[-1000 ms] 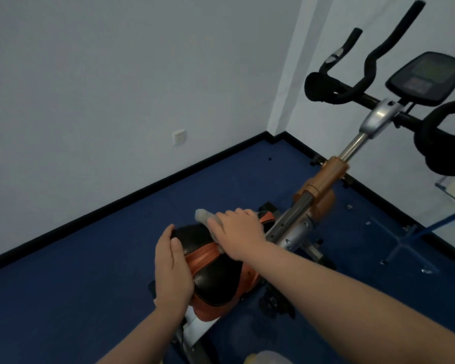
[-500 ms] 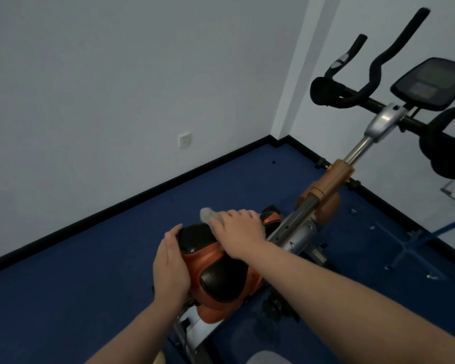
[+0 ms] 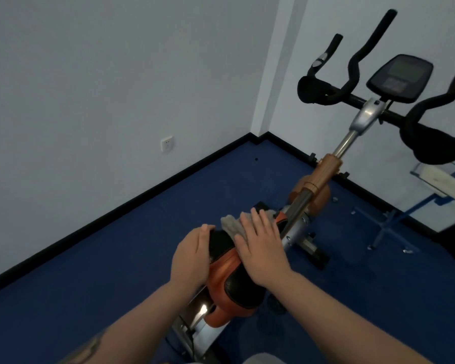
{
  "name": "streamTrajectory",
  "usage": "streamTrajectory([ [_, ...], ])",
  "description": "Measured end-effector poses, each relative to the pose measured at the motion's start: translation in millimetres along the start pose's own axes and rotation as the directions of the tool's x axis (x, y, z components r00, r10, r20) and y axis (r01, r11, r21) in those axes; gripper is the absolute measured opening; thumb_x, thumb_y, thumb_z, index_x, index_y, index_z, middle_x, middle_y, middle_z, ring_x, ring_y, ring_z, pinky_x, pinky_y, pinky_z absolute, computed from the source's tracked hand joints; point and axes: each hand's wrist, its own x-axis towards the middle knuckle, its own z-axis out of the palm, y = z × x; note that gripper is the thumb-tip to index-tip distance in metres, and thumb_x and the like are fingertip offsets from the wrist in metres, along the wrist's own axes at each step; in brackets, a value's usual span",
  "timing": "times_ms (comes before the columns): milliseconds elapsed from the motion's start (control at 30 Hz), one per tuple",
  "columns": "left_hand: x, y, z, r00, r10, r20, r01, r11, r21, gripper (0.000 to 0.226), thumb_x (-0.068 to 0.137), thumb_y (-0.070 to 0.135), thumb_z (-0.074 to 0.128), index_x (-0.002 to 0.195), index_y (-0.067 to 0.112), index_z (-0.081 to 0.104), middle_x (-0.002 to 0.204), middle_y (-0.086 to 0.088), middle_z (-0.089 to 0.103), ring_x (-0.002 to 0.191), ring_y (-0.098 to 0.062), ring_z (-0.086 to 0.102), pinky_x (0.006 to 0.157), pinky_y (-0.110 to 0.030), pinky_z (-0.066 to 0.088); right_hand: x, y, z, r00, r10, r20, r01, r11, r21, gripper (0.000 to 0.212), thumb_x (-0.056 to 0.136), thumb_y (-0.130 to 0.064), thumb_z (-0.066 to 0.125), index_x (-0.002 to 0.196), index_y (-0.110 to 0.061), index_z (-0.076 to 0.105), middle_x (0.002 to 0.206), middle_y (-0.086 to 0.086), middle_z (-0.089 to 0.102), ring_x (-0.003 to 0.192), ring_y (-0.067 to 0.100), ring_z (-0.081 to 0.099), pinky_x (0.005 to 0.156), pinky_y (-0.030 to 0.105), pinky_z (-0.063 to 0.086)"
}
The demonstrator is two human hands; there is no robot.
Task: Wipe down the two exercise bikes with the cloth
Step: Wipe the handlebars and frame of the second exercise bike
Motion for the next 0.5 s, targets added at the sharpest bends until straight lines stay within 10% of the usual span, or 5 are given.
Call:
streamTrajectory([
  [200,-2.4,-3.9,-6.4,0.998,0.046,0.052,-0.042,0.996,-0.076,0.039,0.104,0.039,0.028,0.108,0.03,0.065,0.1,0.014,0.065,0.094,0.003,0.058,0.087,-0.026,0.048,-73.3,-36.6,28.8,0.998,0.044,-0.044,-0.038,0.993,0.111,0.064,0.091,-0.061,-0.007,0.147,-0.033,-0.022,0.154,-0.01,-0.033,0.139,0.006,-0.035,0.114,0.027,-0.024],
  [500,23.0,9.0,-15.2,0.97,0.096,0.224,-0.185,0.888,0.422,0.034,0.104,0.04,0.026,0.091,0.018,0.048,0.089,0.001,0.053,0.08,-0.019,0.057,0.075,-0.041,0.048,-43.3,-62.5,11.8,0.846,0.533,-0.001,-0.507,0.805,0.309,0.067,0.102,-0.047,0.021,0.154,-0.016,-0.009,0.16,0.016,-0.014,0.149,0.028,0.001,0.121,0.039,0.009],
])
